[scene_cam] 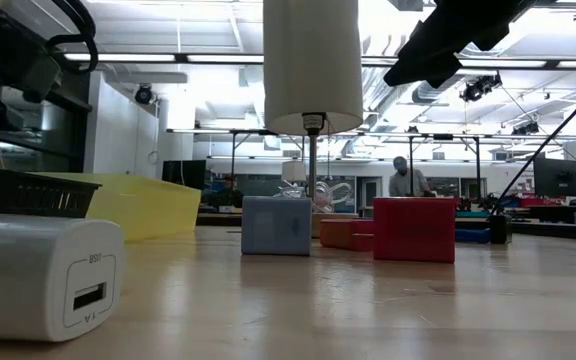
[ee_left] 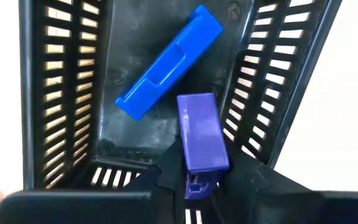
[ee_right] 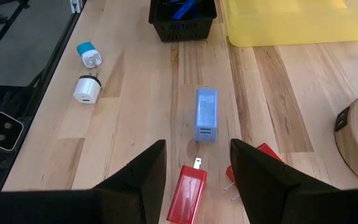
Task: Pick & Place Office items
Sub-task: Put the violet digital clock into the black bin, then put the black digital clock into the black bin
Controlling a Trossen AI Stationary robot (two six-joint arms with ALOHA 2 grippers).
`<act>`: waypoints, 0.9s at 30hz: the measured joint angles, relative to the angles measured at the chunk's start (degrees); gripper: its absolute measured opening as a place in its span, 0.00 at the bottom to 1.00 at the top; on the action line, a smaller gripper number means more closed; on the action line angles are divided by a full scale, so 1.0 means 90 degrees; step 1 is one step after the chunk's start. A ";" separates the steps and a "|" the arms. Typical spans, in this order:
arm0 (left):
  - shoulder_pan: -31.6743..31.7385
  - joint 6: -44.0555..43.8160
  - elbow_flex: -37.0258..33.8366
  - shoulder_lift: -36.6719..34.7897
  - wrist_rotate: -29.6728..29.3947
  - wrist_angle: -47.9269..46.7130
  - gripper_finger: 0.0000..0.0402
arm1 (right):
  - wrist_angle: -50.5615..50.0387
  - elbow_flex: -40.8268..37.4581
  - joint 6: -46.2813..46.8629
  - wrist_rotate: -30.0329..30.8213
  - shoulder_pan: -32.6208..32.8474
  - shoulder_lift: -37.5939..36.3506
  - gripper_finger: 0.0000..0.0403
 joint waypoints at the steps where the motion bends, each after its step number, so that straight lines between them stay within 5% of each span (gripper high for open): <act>1: 0.0000 -0.0001 0.0000 0.0000 -0.0002 -0.0002 0.21 | 0.0000 0.0000 0.0000 0.0000 0.0001 0.0000 0.41; 18: 0.0000 0.0118 0.0000 -0.0002 -0.0126 0.0142 0.29 | -0.0001 0.0000 0.0000 0.0000 0.0000 0.0000 0.41; 27: 0.0313 0.0934 0.0000 -0.0473 -0.0749 0.0621 0.29 | -0.0002 0.0000 0.0000 0.0000 0.0000 0.0000 0.41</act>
